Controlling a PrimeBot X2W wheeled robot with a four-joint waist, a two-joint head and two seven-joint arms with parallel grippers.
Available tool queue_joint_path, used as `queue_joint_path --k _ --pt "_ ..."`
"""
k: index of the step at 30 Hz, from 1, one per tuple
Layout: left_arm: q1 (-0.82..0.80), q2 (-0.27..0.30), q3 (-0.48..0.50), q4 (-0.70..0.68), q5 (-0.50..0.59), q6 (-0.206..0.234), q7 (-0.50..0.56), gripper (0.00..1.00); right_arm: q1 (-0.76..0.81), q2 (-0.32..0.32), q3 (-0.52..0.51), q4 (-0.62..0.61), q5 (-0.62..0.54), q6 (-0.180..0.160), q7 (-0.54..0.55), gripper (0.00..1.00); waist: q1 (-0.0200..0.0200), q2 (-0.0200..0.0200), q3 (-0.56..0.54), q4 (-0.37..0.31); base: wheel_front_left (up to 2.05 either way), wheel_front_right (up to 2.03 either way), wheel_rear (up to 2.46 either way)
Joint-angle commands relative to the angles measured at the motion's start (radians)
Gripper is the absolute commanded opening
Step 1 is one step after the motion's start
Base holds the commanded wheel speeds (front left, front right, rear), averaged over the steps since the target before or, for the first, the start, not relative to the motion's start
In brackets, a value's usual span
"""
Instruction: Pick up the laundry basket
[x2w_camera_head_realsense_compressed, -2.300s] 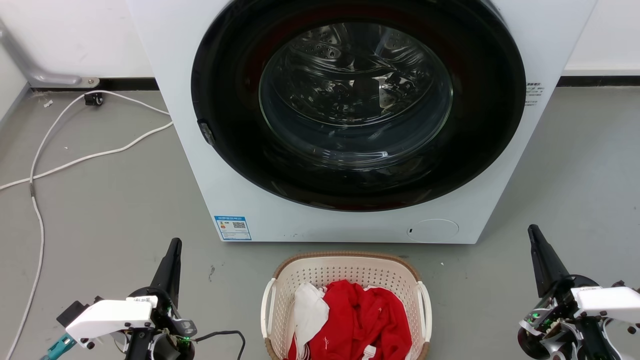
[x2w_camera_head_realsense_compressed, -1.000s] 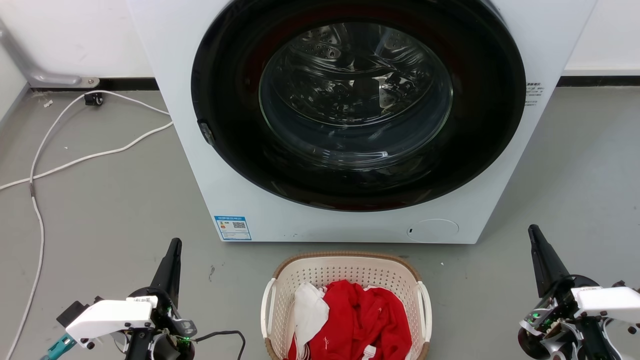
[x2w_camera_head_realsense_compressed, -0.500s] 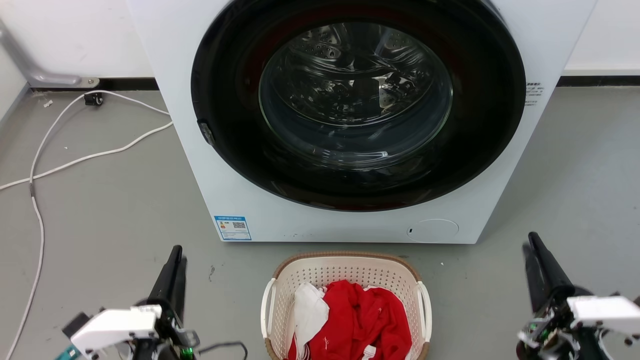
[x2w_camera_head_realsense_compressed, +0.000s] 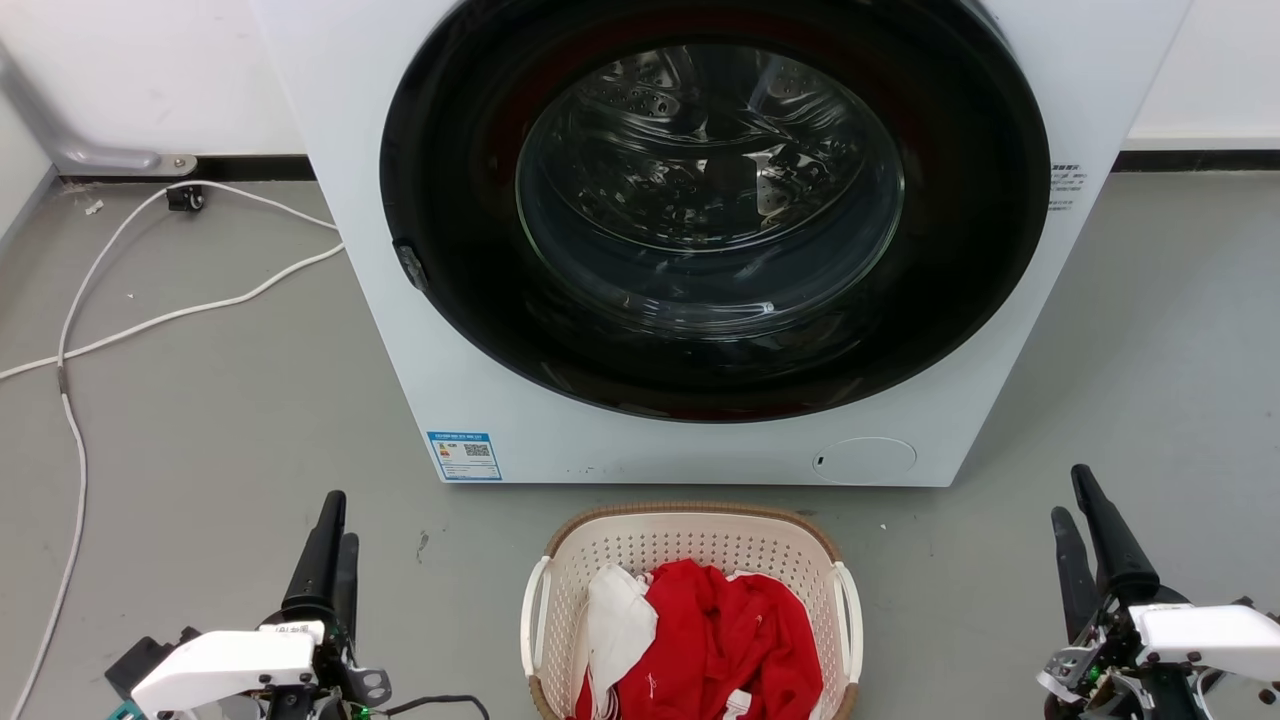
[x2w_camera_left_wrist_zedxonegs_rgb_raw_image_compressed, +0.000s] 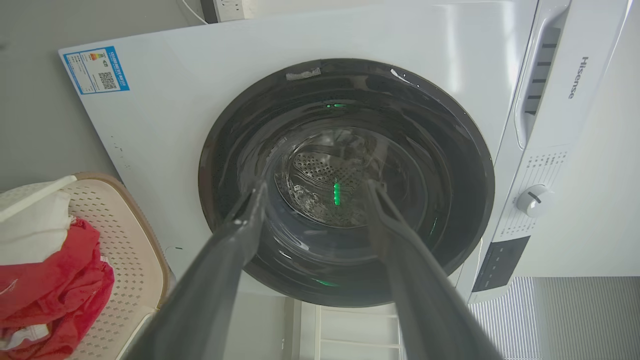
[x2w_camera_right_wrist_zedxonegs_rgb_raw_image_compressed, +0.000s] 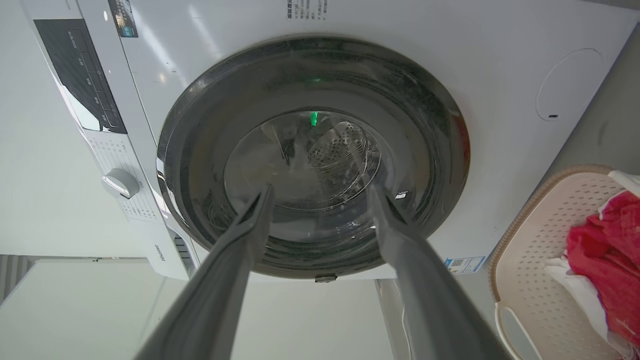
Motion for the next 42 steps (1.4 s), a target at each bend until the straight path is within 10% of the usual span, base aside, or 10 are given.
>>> queue_joint_path --k 1,42 --pt "-0.007 0.004 0.007 -0.019 0.02 -0.001 -0.01 1.0 -0.007 -0.003 -0.004 -0.022 -0.02 0.002 -0.009 1.0 0.0 -0.0001 0.0 0.0 0.0 0.0 0.0" --pt "0.031 0.013 -0.122 -0.371 0.908 0.12 -0.159 1.0 0.008 -0.001 0.033 -0.331 -1.02 0.002 -0.159 1.0 0.0 -0.0001 0.013 -0.01 0.0 0.0 0.0"
